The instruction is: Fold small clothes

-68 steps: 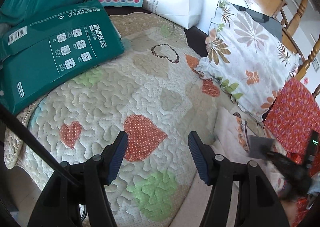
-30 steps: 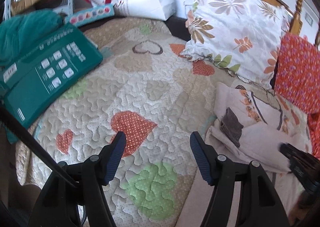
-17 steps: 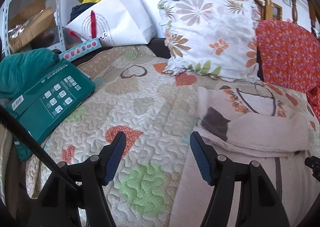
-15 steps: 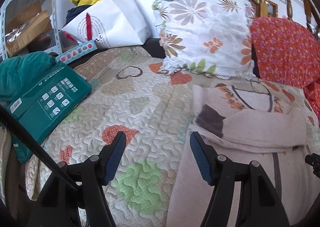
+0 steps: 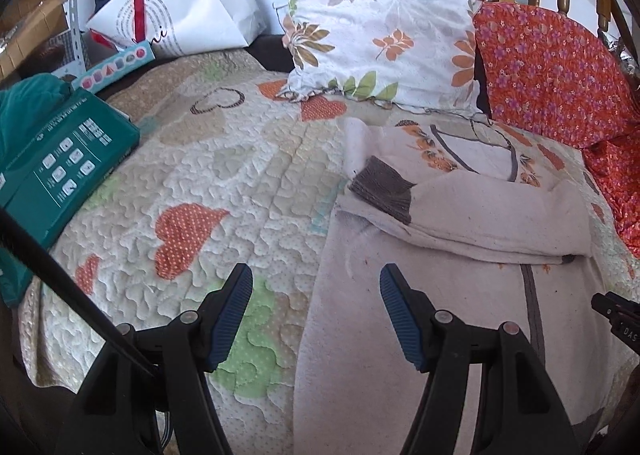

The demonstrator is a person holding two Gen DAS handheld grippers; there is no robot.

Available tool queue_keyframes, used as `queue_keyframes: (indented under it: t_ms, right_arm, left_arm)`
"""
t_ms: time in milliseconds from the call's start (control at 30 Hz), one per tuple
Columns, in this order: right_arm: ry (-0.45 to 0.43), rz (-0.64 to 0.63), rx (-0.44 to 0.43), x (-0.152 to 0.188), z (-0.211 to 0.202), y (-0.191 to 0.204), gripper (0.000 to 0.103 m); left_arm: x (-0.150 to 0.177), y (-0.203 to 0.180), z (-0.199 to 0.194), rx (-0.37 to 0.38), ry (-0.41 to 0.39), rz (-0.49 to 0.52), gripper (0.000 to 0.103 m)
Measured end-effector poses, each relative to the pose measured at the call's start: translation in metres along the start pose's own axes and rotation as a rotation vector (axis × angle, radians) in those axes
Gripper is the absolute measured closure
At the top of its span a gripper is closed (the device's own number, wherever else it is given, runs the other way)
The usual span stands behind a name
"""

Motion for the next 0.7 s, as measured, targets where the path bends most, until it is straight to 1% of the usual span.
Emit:
queue_keyframes:
  t_ms: [233,300,433,533,700]
  right_arm:
    - [0.016,-0.018,-0.011,-0.004,0.009,0.013,0.062]
    - [0.023,-0.028,-0.018,-0.004,0.011,0.018,0.059]
    - [0.028,-0.045,-0.027,-0.002,0.013,0.024,0.055]
    - [0.033,-0.052,-0.027,0.001,0.013,0.022,0.054]
    - [0.040,-0.025,-0.025,0.007,0.011,0.010,0.052]
  left_arm:
    - [-0.001,0.001,0.007,0.022,0.034,-0.023,0.038]
    - [-0.001,0.002,0.009,0.026,0.043,-0.031,0.038]
    - [-0.002,0.005,0.013,0.042,0.067,-0.053,0.038]
    - [-0.001,0.007,0.017,0.047,0.086,-0.068,0.038]
    - [0.001,0.009,0.024,0.039,0.114,-0.083,0.038]
Point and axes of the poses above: each gripper's, at about its wrist camera, not at the fingertips, and z roughly the way its jaws point, y to its left, x to its underside, the point moved 1 cm from there along z, roughly the way its jaws point, and after that the axes turned 3 degrees about -z, right-handed, at the moved point
